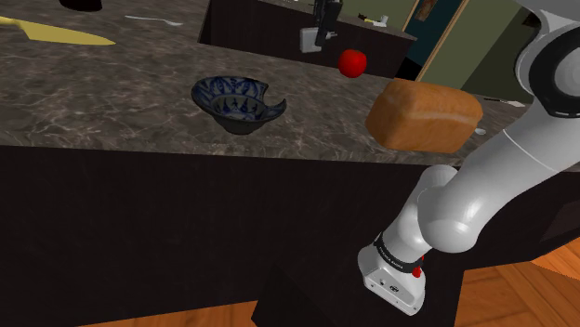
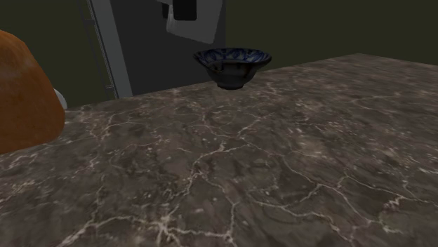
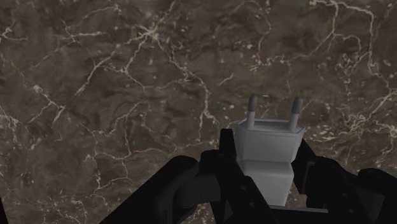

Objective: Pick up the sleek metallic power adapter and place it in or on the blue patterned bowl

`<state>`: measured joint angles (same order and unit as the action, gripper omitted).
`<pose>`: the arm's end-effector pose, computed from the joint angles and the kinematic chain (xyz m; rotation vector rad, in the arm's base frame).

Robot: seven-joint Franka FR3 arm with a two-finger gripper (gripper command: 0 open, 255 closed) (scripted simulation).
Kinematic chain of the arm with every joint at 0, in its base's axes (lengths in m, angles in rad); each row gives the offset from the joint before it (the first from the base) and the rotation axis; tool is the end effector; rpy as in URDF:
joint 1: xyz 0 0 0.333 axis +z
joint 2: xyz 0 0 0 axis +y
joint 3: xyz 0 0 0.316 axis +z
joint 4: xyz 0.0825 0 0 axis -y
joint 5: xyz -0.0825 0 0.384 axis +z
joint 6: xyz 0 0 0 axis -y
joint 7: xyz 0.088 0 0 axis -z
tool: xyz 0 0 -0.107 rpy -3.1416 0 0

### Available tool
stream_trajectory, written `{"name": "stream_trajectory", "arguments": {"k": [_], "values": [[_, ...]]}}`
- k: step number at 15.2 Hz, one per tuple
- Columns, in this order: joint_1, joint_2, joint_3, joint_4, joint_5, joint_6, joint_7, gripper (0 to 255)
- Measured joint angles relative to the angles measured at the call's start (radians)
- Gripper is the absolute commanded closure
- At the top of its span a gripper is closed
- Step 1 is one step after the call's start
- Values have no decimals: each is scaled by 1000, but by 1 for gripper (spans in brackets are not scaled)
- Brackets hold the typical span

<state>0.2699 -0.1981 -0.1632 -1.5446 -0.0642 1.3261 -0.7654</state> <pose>0.4609 0.0305 0.7147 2.8353 1.3016 -0.0496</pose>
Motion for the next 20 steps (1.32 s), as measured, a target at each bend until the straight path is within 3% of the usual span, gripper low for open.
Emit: {"name": "stream_trajectory", "arguments": {"k": [6,14,18,20], "values": [[58,15,91,4,23,5,152,255],[139,109,204,116,46,-20,350,255],[178,200,256,235,46,-49,446,255],[178,201,272,210,47,-24,470,255]]}}
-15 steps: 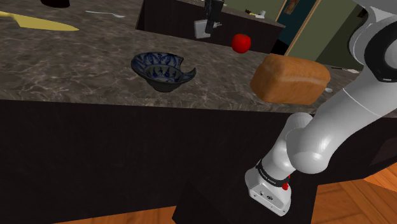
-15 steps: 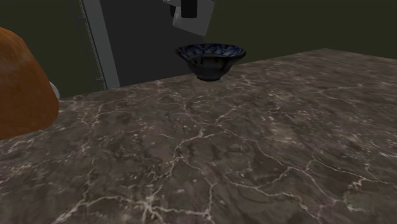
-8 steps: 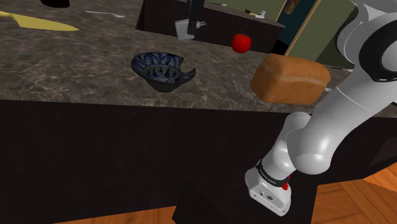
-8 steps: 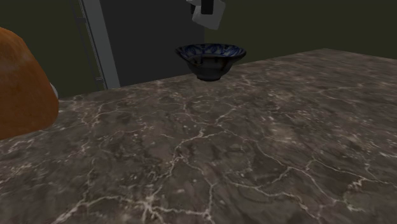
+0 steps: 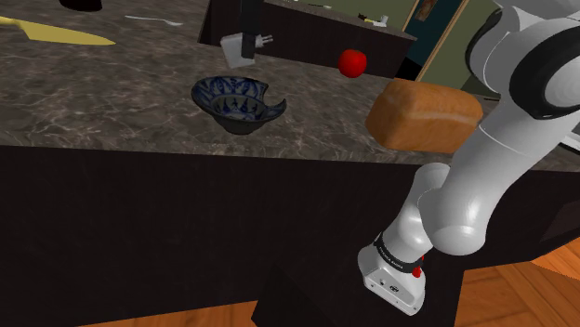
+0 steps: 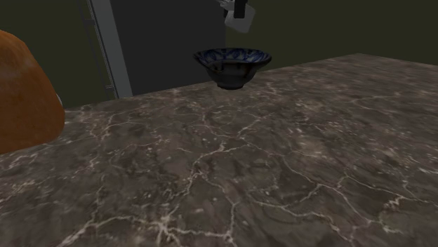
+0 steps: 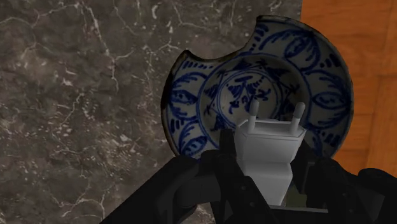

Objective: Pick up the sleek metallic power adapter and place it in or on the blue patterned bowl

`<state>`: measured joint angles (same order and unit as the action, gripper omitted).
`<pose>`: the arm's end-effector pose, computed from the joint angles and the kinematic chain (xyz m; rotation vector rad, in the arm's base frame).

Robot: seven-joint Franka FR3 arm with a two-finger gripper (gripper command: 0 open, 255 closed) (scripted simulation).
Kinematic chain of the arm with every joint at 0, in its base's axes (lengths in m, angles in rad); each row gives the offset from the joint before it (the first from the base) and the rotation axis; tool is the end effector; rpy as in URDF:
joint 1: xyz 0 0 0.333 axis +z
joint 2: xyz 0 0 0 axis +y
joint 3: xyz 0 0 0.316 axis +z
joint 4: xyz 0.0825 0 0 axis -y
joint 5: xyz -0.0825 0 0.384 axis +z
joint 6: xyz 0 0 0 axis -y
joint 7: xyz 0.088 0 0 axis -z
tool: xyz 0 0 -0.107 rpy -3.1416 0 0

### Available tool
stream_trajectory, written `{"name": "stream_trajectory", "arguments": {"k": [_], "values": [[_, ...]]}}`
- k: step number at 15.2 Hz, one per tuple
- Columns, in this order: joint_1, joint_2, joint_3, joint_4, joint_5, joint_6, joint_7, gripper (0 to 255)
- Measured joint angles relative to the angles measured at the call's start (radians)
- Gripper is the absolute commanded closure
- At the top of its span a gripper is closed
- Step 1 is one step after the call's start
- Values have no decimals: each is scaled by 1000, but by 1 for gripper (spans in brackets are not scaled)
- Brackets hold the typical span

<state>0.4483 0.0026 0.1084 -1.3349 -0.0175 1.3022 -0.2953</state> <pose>0.4444 0.2739 0.7078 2.8440 1.2831 -0.0512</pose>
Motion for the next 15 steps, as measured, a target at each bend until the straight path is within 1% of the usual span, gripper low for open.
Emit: {"name": "stream_trajectory", "arguments": {"k": [4,11,15], "values": [[-2,-28,12,-86,4,59,6,255],[-3,-68,14,-235,9,168,2,255],[-4,-77,13,-263,10,187,1,255]]}}
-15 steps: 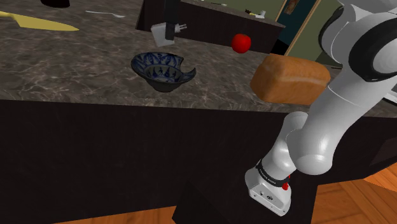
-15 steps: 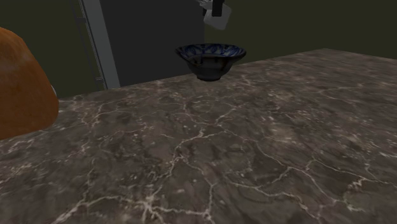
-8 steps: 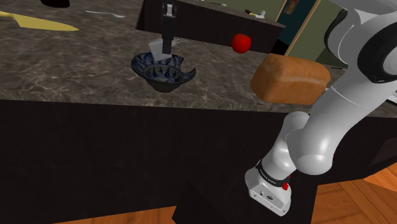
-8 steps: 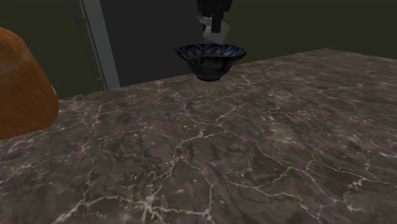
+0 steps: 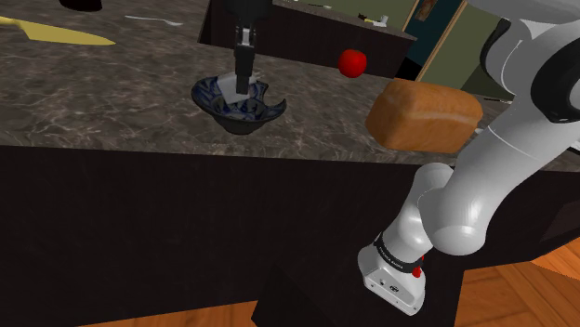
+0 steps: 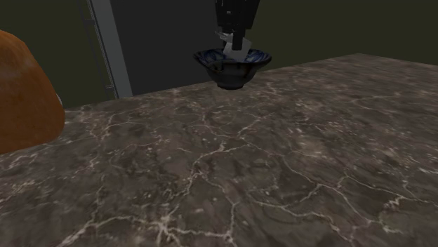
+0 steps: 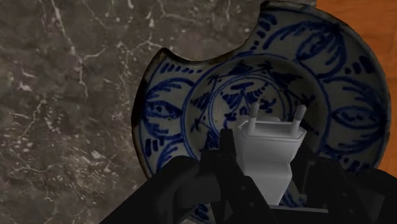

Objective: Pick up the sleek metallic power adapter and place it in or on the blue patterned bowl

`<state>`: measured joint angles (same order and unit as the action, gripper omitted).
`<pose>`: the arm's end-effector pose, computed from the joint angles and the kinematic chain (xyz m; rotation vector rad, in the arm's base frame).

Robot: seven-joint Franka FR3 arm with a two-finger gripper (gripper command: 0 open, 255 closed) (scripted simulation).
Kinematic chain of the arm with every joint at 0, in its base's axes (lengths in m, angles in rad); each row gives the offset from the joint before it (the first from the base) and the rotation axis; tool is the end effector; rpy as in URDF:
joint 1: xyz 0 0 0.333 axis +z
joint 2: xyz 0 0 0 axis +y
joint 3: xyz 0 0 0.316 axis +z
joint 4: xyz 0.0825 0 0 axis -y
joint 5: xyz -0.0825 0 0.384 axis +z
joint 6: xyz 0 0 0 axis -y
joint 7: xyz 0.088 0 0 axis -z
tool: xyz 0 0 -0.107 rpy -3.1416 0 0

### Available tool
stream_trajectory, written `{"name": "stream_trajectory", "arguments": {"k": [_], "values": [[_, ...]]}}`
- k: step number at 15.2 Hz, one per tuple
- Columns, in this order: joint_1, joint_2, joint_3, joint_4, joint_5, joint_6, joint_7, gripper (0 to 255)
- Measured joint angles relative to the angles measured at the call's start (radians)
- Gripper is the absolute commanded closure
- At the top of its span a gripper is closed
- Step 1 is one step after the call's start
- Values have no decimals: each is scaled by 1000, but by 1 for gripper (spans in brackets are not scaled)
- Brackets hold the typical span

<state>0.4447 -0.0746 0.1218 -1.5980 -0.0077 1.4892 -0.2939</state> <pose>0.4402 0.2821 0.6446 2.8362 1.2998 -0.0502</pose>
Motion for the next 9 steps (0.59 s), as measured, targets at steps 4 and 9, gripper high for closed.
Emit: {"name": "stream_trajectory", "arguments": {"k": [4,9], "values": [[0,0,0,-1,0,1,0,0],[0,0,0,-1,0,1,0,0]]}}
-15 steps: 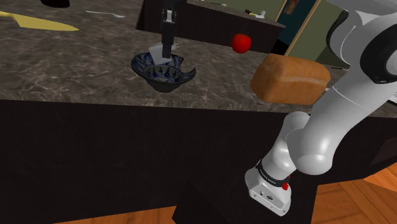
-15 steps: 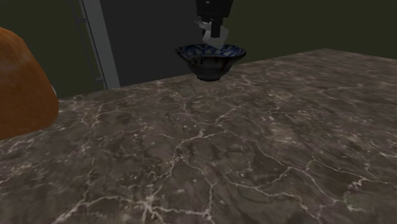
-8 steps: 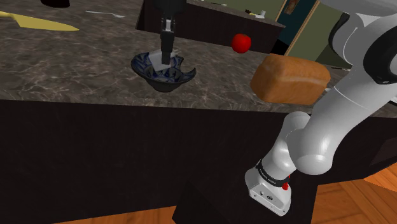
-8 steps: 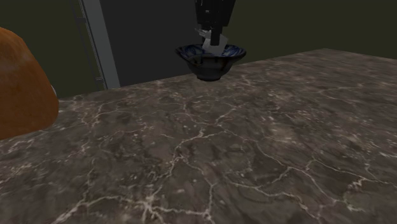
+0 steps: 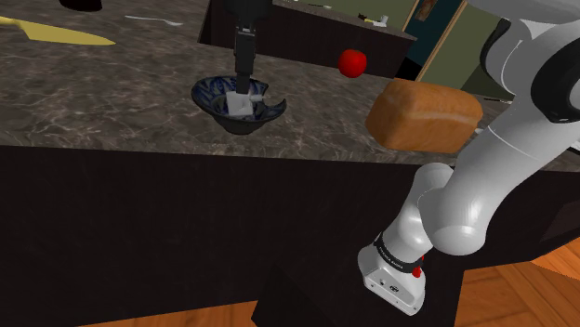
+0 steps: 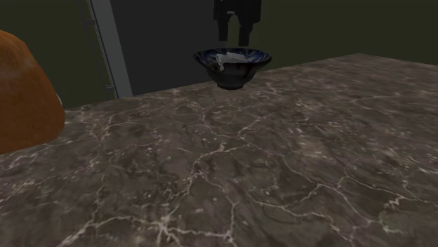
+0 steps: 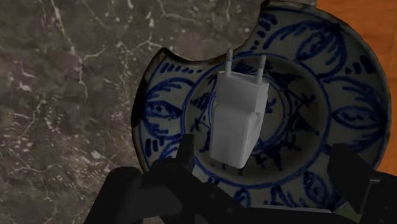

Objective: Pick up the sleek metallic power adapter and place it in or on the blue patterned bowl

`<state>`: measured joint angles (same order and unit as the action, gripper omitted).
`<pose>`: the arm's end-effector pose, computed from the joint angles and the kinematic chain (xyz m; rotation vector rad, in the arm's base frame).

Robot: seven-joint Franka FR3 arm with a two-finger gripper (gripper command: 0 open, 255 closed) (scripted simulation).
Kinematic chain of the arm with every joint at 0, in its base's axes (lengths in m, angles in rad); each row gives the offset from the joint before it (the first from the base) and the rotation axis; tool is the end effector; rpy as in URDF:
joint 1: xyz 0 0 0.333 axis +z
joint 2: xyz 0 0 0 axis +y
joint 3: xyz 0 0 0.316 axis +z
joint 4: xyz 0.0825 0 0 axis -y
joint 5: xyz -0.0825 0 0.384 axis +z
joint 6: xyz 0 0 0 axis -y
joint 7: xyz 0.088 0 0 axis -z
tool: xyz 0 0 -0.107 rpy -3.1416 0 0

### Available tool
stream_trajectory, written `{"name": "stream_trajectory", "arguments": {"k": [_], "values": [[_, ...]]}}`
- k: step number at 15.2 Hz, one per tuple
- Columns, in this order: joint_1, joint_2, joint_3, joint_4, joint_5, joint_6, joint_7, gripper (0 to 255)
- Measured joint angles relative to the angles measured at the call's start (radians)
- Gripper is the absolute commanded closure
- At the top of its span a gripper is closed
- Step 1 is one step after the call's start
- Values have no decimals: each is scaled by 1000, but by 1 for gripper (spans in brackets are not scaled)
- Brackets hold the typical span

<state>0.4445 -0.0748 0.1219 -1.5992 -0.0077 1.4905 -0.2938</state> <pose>0.4403 0.2821 0.6443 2.8364 1.2995 -0.0497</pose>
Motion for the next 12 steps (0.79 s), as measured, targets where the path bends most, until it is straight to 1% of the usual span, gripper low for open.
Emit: {"name": "stream_trajectory", "arguments": {"k": [1,2,5,8,12], "values": [[0,0,0,0,0,0,0,0],[0,8,1,25,-1,-17,1,0],[0,51,3,163,-6,-111,2,0],[0,63,6,205,-8,-142,5,0],[0,64,7,210,-8,-146,5,0]]}}
